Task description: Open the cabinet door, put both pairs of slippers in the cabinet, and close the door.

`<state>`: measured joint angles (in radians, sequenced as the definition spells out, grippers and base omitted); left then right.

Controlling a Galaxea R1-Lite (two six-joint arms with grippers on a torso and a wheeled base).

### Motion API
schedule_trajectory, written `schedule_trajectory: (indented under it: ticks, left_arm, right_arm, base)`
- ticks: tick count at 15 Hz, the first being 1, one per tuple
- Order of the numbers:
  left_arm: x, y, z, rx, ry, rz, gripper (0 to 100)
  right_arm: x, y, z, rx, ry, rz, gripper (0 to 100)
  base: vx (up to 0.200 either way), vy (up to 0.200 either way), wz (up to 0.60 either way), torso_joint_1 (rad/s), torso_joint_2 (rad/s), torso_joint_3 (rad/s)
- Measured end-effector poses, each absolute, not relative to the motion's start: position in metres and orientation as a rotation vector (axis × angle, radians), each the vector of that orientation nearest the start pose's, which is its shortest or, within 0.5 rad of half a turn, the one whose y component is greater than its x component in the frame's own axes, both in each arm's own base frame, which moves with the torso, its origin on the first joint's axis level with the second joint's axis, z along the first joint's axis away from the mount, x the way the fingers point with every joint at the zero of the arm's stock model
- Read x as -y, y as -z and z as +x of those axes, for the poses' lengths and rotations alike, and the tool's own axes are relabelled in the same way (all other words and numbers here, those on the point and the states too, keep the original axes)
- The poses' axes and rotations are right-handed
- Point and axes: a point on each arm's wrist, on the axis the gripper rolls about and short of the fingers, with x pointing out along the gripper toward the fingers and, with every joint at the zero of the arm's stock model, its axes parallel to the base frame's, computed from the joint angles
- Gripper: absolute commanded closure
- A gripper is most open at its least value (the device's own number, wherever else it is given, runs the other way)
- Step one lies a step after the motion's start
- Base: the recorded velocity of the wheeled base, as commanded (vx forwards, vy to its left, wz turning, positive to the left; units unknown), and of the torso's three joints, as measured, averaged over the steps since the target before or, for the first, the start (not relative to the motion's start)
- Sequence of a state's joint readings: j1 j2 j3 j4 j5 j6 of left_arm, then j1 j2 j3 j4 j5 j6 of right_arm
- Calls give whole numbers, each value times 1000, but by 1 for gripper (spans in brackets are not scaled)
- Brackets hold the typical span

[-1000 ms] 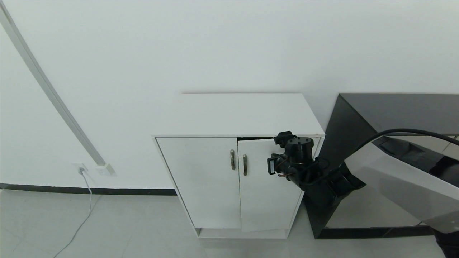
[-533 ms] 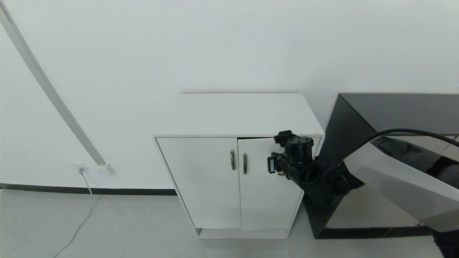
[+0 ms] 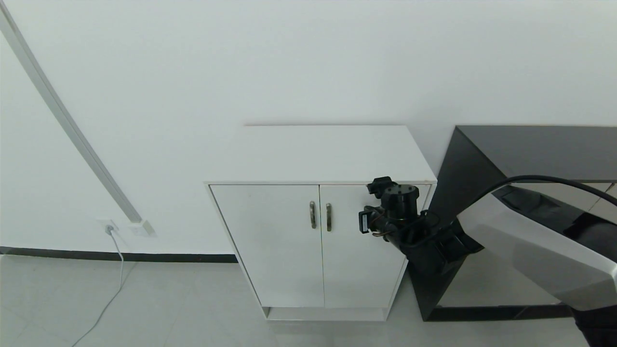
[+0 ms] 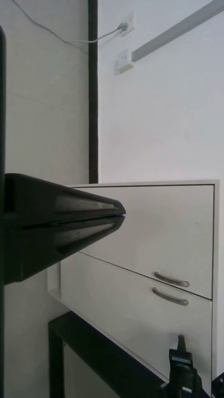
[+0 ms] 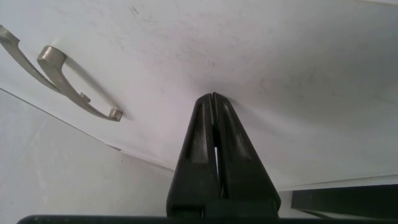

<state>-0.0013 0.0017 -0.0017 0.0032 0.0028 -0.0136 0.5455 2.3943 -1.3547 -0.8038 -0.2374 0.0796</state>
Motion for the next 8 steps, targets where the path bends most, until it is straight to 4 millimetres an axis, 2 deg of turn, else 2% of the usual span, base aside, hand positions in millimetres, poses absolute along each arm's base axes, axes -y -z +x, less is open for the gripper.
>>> schedule_trajectory:
  ticks: [8]
  left_arm:
    - [0, -76, -23, -3, -1, -13, 100]
  right_arm:
    - [-242, -70, 409, -223, -295, -12, 100]
  base:
    - [0, 0, 0, 0, 0, 0]
